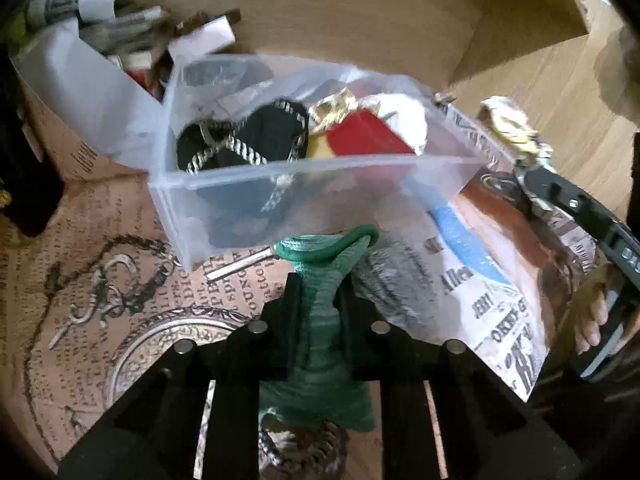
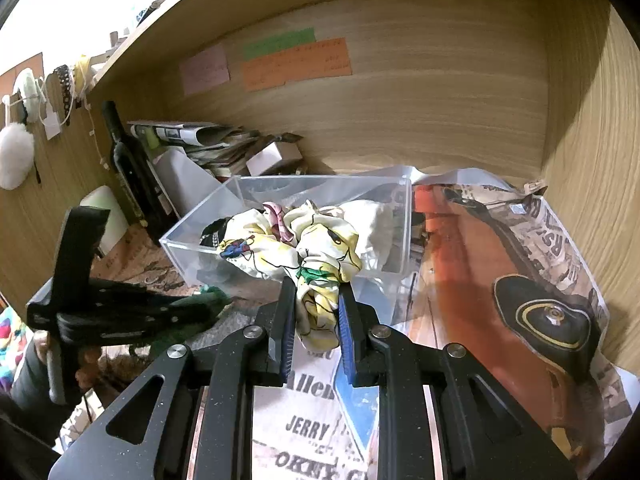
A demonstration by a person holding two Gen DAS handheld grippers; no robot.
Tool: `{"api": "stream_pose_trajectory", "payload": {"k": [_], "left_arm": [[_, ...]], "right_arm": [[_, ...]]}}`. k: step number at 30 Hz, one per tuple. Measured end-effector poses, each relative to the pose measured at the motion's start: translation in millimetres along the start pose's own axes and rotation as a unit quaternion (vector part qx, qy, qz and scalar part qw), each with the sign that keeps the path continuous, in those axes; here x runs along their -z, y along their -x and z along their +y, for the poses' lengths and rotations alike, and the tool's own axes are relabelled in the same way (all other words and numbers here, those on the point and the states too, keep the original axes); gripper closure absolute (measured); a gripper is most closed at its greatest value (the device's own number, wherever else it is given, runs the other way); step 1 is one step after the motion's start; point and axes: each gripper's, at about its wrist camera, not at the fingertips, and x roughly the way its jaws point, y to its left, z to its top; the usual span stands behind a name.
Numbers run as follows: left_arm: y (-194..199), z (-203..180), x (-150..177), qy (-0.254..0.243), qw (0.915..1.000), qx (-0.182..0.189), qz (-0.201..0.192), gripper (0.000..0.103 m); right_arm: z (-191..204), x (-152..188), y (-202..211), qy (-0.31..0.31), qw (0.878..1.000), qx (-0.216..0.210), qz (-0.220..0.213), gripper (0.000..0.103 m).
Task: Organize soft objects
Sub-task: 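Lower the scrunchie and green knit item into the clear box and release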
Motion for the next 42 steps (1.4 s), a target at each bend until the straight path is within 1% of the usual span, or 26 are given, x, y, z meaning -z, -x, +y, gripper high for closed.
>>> {"api": "stream_pose_trajectory", "payload": {"k": [7, 12, 15, 17, 20, 23, 27, 29, 30, 31, 32, 33, 35, 36, 37, 38, 39, 40, 41, 42], "left_arm": [[52.1, -19.0, -9.0, -0.021, 0.9971, -0.003, -0.073, 0.088], [74.1, -26.8, -37.6, -0.029, 0.9913, -0.014, -0.128, 0.088], [80.9, -26.5, -52.9, -0.021, 0.9886, -0.015, -0.149, 0.088], [82.1, -24.8, -63.3, -0.019, 0.9867, -0.022, -0.16, 0.088], [79.0, -21.3, -76.8, -0.021, 0.9851, -0.035, -0.167, 0.087], [66.8, -14.8, -87.7, -0.022, 0.9835, -0.056, -0.17, 0.087], [41.1, -5.5, -99.3, -0.015, 0.9866, -0.061, -0.151, 0.088], [28.2, -3.5, -102.6, -0.015, 0.9877, -0.069, -0.139, 0.088], [18.7, -1.7, -104.7, -0.015, 0.9886, -0.074, -0.13, 0.088], [13.1, -0.7, -105.4, -0.013, 0.9898, -0.073, -0.121, 0.088], [7.2, 0.0, -105.9, -0.012, 0.9913, -0.069, -0.111, 0.088], [3.3, 1.4, -105.4, -0.008, 0.9925, -0.064, -0.104, 0.087], [3.0, 1.7, -102.1, -0.006, 0.9925, -0.062, -0.105, 0.087], [4.0, 1.3, -100.2, -0.009, 0.9922, -0.066, -0.105, 0.087], [6.3, 0.8, -98.4, -0.01, 0.9921, -0.067, -0.106, 0.087], [7.5, 0.6, -97.2, -0.011, 0.992, -0.066, -0.107, 0.087], [10.8, 0.3, -95.4, -0.012, 0.9918, -0.065, -0.109, 0.083], [15.5, -0.3, -93.0, -0.014, 0.9914, -0.064, -0.113, 0.076], [21.6, -1.4, -89.9, -0.016, 0.9903, -0.067, -0.12, 0.072], [26.1, -2.2, -87.8, -0.018, 0.989, -0.071, -0.128, 0.061]], "right_arm": [[1.1, -11.2, -0.5, 0.001, 1.0, 0.001, -0.016, 0.085], [1.9, -24.5, -7.8, 0.008, 1.0, 0.004, -0.027, 0.085], [1.0, -32.8, -18.9, 0.01, 0.999, 0.012, -0.027, 0.085], [-0.2, -37.3, -29.8, 0.011, 1.0, 0.019, -0.021, 0.084], [-1.7, -41.7, -50.8, 0.011, 0.999, 0.036, -0.006, 0.084], [-5.8, -40.6, -72.5, 0.009, 0.999, 0.039, 0.018, 0.084], [-6.9, -36.0, -93.9, 0.014, 0.998, 0.04, 0.047, 0.084], [-5.0, -33.3, -98.3, 0.019, 0.997, 0.043, 0.056, 0.084], [-4.6, -32.3, -99.4, 0.02, 0.997, 0.044, 0.059, 0.082], [-4.0, -31.5, -99.0, 0.023, 0.997, 0.046, 0.062, 0.077], [-3.6, -32.1, -98.8, 0.024, 0.997, 0.048, 0.062, 0.07], [-3.2, -32.6, -96.8, 0.027, 0.997, 0.05, 0.06, 0.065], [-1.7, -33.3, -90.1, 0.033, 0.997, 0.056, 0.049, 0.047], [-1.1, -33.8, -85.9, 0.036, 0.997, 0.058, 0.043, 0.043], [-1.3, -34.9, -84.1, 0.036, 0.997, 0.058, 0.039, 0.037], [-1.0, -36.0, -81.0, 0.037, 0.997, 0.057, 0.034, 0.034], [-0.5, -36.6, -77.6, 0.036, 0.997, 0.056, 0.03, 0.033], [0.0, -37.0, -73.6, 0.035, 0.998, 0.052, 0.026, 0.033], [1.0, -37.2, -70.8, 0.034, 0.998, 0.046, 0.024, 0.03], [2.4, -36.7, -67.3, 0.032, 0.998, 0.04, 0.022, 0.028]]}}
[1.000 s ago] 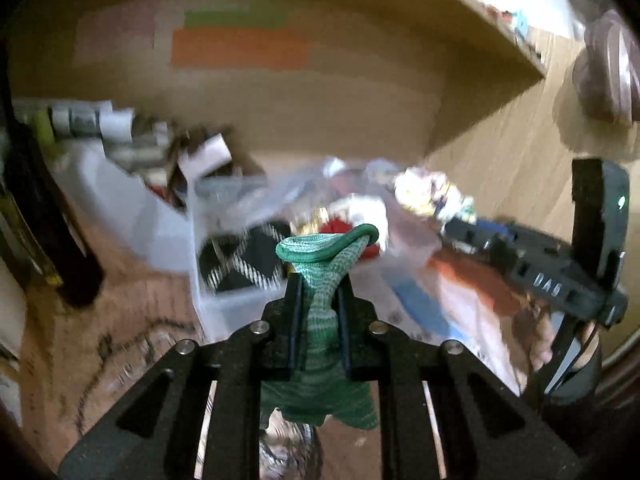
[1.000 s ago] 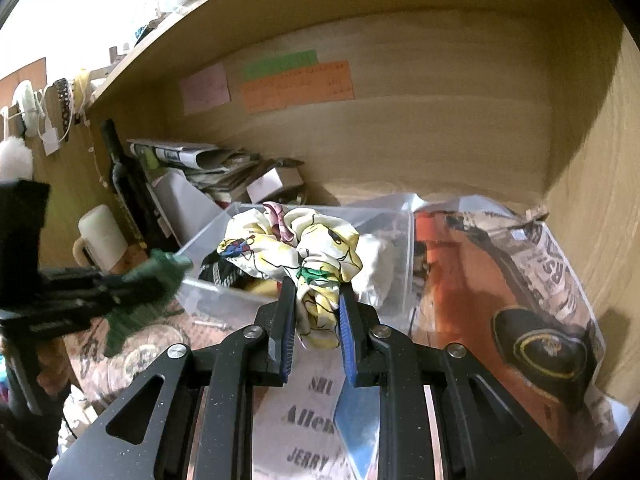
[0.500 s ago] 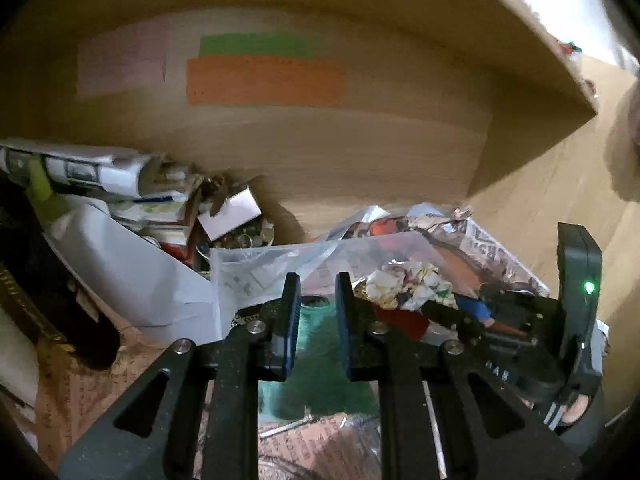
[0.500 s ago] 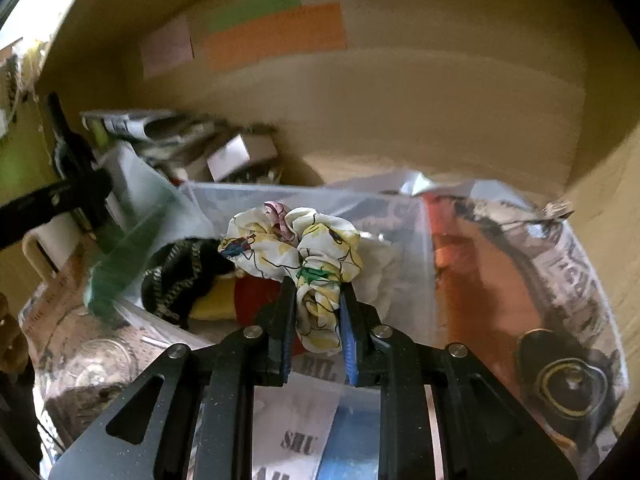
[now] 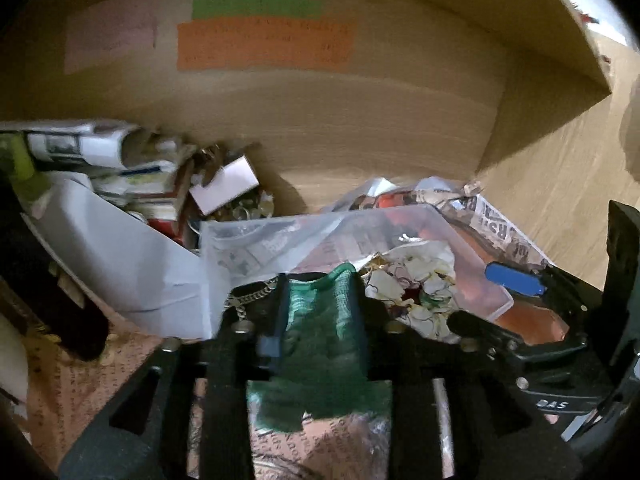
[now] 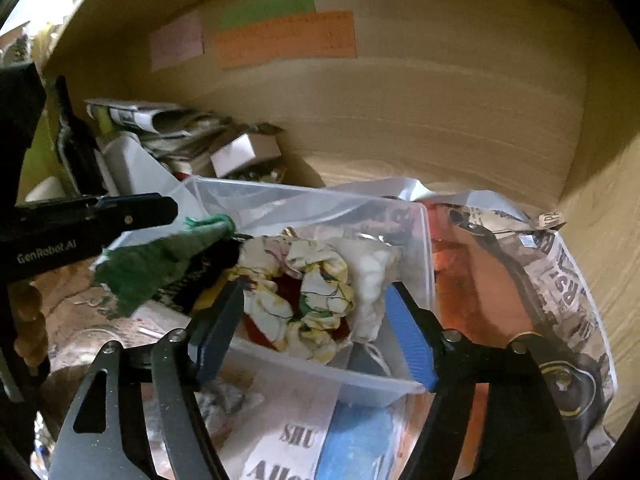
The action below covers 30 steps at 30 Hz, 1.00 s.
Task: Organize soft objects
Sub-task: 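Lower the scrunchie and green knit item into the clear box and release, then grasp the braided bracelet with the left gripper while the right grasps the grey mesh bag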
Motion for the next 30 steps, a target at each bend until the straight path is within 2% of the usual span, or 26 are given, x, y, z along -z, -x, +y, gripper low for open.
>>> {"api": "stream_pose_trajectory", "payload": {"k": [2, 4, 6, 9, 14, 19, 24, 25, 28, 30], "left_arm": [[15.0, -0.5, 2.9, -0.005, 0.9998, -0.007, -0.018, 0.045], [27.8, -0.3, 6.2, -0.009, 0.9995, -0.009, -0.03, 0.033], [41.2, 0.1, 11.9, -0.016, 0.9991, -0.012, -0.037, 0.026], [55.5, 3.7, 23.7, -0.019, 0.999, -0.019, -0.037, 0.005], [62.7, 14.0, 47.2, -0.018, 0.9993, -0.028, -0.015, 0.003], [50.6, 21.3, 75.8, -0.014, 0.9988, -0.026, 0.039, 0.003], [35.1, 23.9, 103.5, -0.014, 0.9961, -0.021, 0.085, 0.003], [32.8, 24.4, 107.6, -0.011, 0.9956, -0.017, 0.091, 0.003], [25.3, 24.2, 119.2, -0.005, 0.9938, -0.004, 0.111, 0.003], [22.8, 21.2, 126.5, -0.008, 0.9928, 0.0, 0.12, 0.003]], "right_arm": [[4.3, 2.3, 9.1, -0.001, 1.0, -0.012, -0.008, 0.019], [10.3, 5.1, 16.2, 0.001, 1.0, -0.023, -0.01, 0.019], [16.9, 8.1, 18.8, 0.003, 0.999, -0.034, -0.008, 0.019], [26.3, 14.3, 19.0, 0.003, 0.999, -0.052, 0.0, 0.016], [40.9, 30.7, 8.1, -0.003, 0.997, -0.08, 0.024, 0.015], [56.9, 47.9, -18.9, -0.003, 0.992, -0.095, 0.082, 0.015], [66.1, 58.6, -32.9, 0.007, 0.989, -0.093, 0.113, 0.016], [66.9, 60.2, -33.4, 0.008, 0.989, -0.092, 0.116, 0.018], [67.4, 62.9, -34.5, 0.011, 0.988, -0.093, 0.122, 0.034], [67.1, 64.5, -32.3, 0.011, 0.989, -0.093, 0.115, 0.04]]}}
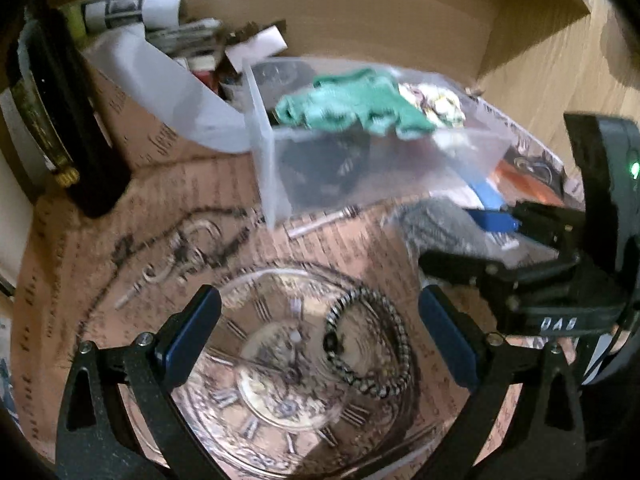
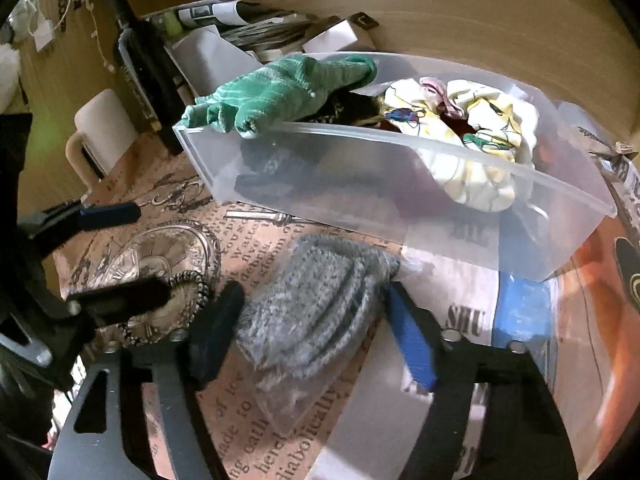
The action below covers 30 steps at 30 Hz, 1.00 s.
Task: Organize soft objects
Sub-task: 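Grasp the braided bracelet with the left gripper while the right grasps the grey mesh bag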
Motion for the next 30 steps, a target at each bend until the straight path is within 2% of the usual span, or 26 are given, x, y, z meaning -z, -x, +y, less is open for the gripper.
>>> {"api": "stream_pose_trajectory", "payload": {"k": [2, 5, 11, 12, 15, 16, 19, 21, 25, 30], "left_arm": [[-4.6, -2.1, 3.9, -0.003, 1.0, 0.004, 0.008, 0.003], [-11.3, -8.7, 11.7, -0.013, 0.9997, 0.003, 0.019, 0.003], [-10.3, -18.5, 25.2, -0.035, 0.999, -0.025, -0.006, 0.003], [-10.1, -17.5, 25.5, -0.034, 0.9991, -0.024, -0.009, 0.007], [-6.1, -14.5, 26.0, -0.029, 0.999, -0.028, -0.02, 0.03], [-5.0, -13.1, 25.8, -0.028, 0.999, -0.027, -0.021, 0.034], [-2.3, -11.5, 25.3, -0.028, 0.999, -0.027, -0.021, 0.056], [-0.2, -10.8, 23.9, -0.027, 0.9992, -0.025, -0.018, 0.064], [8.3, -11.6, 19.0, -0.024, 0.9992, -0.019, -0.028, 0.065], [30.4, -18.3, 4.8, -0.027, 0.9973, -0.018, -0.066, 0.065]], "right_arm": [[-0.5, 1.3, 2.4, 0.002, 1.0, 0.001, -0.002, 0.051], [-1.2, 4.6, 8.3, 0.004, 1.0, -0.002, -0.014, 0.063], [-3.5, 12.8, 24.2, 0.0, 0.999, -0.005, -0.034, 0.067], [-4.0, 14.0, 27.1, -0.002, 0.999, -0.006, -0.038, 0.067], [-5.5, 16.1, 40.2, -0.006, 0.999, -0.004, -0.053, 0.067], [-6.2, 16.1, 45.6, -0.006, 0.998, -0.003, -0.06, 0.067], [-7.0, 13.5, 58.0, -0.005, 0.997, 0.003, -0.078, 0.067], [-8.0, 11.5, 64.1, -0.006, 0.996, 0.005, -0.088, 0.067], [-12.0, 7.1, 76.6, -0.012, 0.994, 0.009, -0.108, 0.067], [-14.2, 0.8, 91.9, -0.011, 0.991, 0.014, -0.132, 0.067]]}}
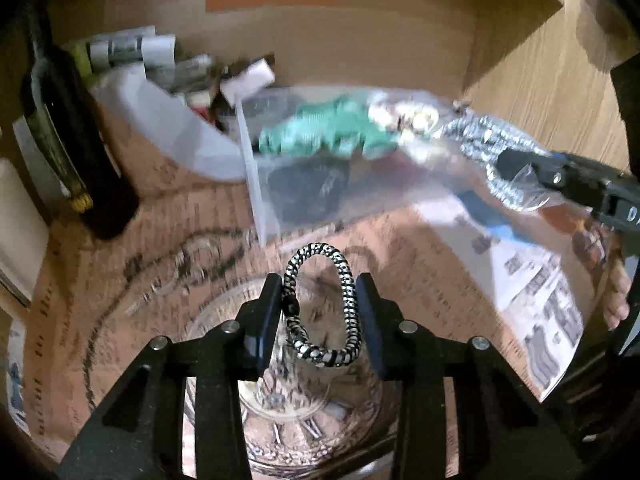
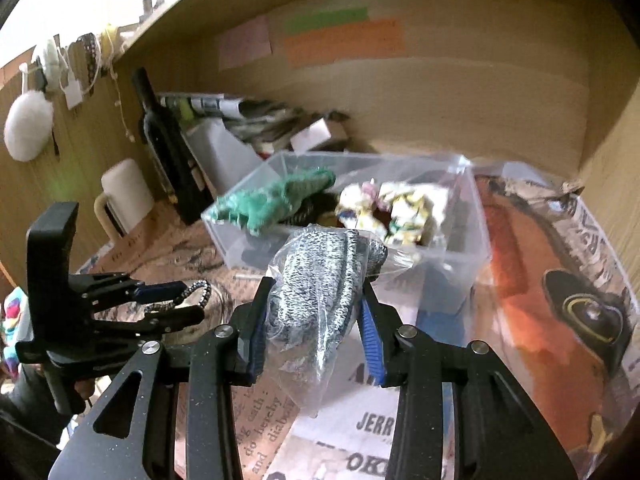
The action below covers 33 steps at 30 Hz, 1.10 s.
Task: Organize soft objects
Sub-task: 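Grasp the braided bracelet with the left gripper while the right grasps the grey mesh bag, then drop the bracelet and mesh bag into the clear box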
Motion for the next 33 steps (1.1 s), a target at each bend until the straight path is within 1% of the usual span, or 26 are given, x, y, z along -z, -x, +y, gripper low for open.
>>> {"api": "stream_pose_trajectory", "payload": {"k": [3, 8, 14, 18, 22, 27, 33], "left_arm": [[14.6, -2.8, -16.9, -0.005, 0.9995, -0.002, -0.032, 0.065], [30.8, -7.4, -43.9, -0.007, 0.9971, -0.002, -0.075, 0.065], [35.6, -3.0, -70.3, 0.002, 0.9944, 0.007, -0.105, 0.065], [31.1, -0.9, -89.1, 0.003, 0.993, -0.003, -0.118, 0.065], [14.5, 3.2, -105.7, 0.008, 0.9933, -0.02, -0.113, 0.065], [-19.2, 15.9, -120.3, 0.026, 0.9965, -0.009, -0.079, 0.065], [-54.3, 21.4, -123.2, 0.03, 0.9986, -0.008, -0.043, 0.065]], "right_arm": [[0.7, -9.5, 6.0, 0.004, 1.0, 0.001, -0.018, 0.067], [1.9, -25.2, 10.6, 0.013, 0.999, 0.003, -0.045, 0.067], [1.5, -42.0, 9.1, 0.017, 0.998, 0.0, -0.068, 0.066], [0.2, -49.7, -1.2, 0.023, 0.997, 0.007, -0.07, 0.066], [-2.6, -54.9, -17.9, 0.026, 0.998, 0.007, -0.06, 0.066], [-9.3, -59.1, -50.9, 0.024, 0.999, 0.003, -0.026, 0.066], [-11.8, -55.2, -80.8, 0.031, 0.999, 0.007, 0.009, 0.066]]}}
